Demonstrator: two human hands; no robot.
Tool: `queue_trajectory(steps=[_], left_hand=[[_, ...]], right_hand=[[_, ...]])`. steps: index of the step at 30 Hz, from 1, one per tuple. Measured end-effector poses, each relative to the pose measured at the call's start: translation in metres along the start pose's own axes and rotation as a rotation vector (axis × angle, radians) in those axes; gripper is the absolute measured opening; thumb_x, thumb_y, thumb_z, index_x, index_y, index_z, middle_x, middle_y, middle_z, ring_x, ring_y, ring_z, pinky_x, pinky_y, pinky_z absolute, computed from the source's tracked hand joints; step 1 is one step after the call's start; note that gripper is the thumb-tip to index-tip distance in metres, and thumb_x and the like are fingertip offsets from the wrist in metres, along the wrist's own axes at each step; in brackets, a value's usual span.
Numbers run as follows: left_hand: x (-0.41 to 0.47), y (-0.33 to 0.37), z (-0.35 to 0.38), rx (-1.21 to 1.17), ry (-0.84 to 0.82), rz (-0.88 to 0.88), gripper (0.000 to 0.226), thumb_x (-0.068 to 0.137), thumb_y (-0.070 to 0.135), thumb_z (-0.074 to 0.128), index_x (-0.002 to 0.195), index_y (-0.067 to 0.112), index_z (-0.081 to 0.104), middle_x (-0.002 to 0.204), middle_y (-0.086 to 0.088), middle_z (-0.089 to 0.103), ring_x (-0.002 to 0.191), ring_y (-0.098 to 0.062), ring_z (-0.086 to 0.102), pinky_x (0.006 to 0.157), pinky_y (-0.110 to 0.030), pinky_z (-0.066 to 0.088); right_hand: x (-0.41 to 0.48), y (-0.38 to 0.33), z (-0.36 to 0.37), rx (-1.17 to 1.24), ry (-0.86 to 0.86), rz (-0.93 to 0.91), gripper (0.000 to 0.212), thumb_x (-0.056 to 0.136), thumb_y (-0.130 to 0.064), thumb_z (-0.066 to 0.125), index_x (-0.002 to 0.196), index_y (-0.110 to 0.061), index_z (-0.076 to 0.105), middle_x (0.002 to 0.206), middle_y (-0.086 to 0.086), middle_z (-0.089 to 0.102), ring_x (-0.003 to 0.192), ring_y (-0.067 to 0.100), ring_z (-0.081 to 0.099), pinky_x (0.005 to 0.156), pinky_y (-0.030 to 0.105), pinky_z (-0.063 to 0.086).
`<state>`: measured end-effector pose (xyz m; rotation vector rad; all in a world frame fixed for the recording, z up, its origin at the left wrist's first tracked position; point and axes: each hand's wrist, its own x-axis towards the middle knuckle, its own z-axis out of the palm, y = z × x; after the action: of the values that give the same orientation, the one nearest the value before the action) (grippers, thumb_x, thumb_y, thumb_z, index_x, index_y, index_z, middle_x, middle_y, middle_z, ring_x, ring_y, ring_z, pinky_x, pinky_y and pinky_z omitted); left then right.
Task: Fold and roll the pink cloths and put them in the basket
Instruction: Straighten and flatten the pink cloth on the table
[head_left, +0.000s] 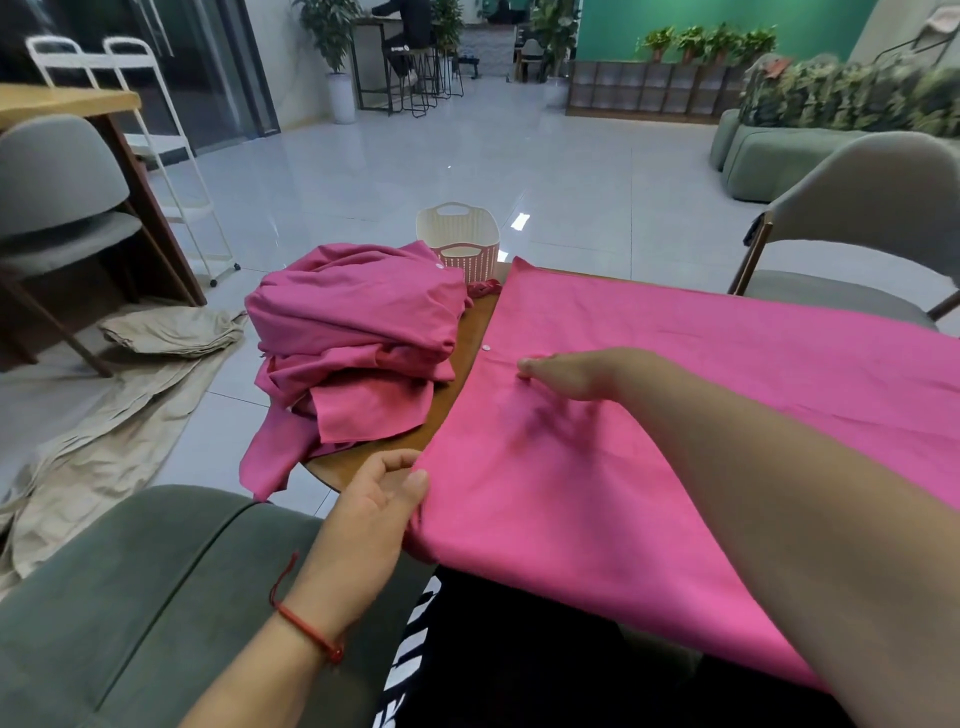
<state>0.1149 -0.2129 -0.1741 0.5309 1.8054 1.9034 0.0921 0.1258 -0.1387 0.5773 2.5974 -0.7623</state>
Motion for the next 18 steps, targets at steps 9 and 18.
queue_trajectory(steps=[9,18], left_hand=[[-0.012,-0.004,-0.016,0.754,0.131,0.053,0.045,0.086,0.031,0.082,0.119,0.036,0.053,0.077,0.012,0.067,0.075,-0.001,0.062,0.069,-0.023,0.044],[0.032,0.016,0.036,1.004,0.013,0.405,0.023,0.090,0.027,0.068,0.112,0.030,0.061,0.104,0.013,0.062,0.094,-0.016,0.061,0.088,-0.040,0.054]], right_hand=[[-0.020,-0.002,0.005,-0.089,0.096,-0.057,0.053,0.117,-0.034,0.025,0.166,-0.014,0.033,0.174,0.011,0.026,0.162,0.027,0.021,0.131,0.042,0.017],[-0.075,0.078,-0.013,-0.120,0.388,-0.047,0.049,0.111,-0.033,0.047,0.160,-0.032,0.044,0.170,0.001,0.036,0.154,0.023,0.037,0.126,0.034,0.024]])
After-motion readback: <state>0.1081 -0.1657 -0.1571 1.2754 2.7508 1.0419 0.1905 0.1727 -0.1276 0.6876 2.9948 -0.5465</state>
